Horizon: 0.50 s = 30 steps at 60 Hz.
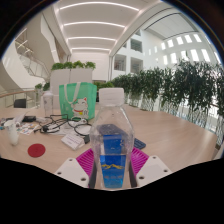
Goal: Pour water
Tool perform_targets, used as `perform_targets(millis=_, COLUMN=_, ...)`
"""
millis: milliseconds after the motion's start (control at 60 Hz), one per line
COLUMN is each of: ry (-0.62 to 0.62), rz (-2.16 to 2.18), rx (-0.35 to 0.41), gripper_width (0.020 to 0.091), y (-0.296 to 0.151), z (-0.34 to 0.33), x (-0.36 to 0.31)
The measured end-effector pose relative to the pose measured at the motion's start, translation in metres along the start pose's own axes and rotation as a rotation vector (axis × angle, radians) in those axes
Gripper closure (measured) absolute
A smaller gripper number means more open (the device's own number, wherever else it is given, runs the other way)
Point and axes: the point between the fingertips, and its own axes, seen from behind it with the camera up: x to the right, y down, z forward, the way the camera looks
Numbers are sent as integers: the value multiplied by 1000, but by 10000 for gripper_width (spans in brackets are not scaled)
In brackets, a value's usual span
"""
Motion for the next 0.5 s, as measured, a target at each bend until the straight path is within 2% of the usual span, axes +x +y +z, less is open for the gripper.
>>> perform_targets(millis=83, ry=0, rz=26, rx=1, gripper_width=654, y=0, z=2, x=-3)
perform_targets(millis=233, ry=-9, rz=97, rx=-100, gripper_width=698, y=3, z=5, x=-9)
perform_targets(millis=267, ry=-14, rz=82, rx=-101, gripper_width=717, y=-6, z=4, x=-12)
perform_targets(millis=400, ry=-25, rz=-119, rx=-99, gripper_width=718, y=-64, z=-9, x=-34)
perform_targets(millis=500, ry=-7, rz=-393, rx=-37, gripper_width=719, y=-116, z=-8, x=-87)
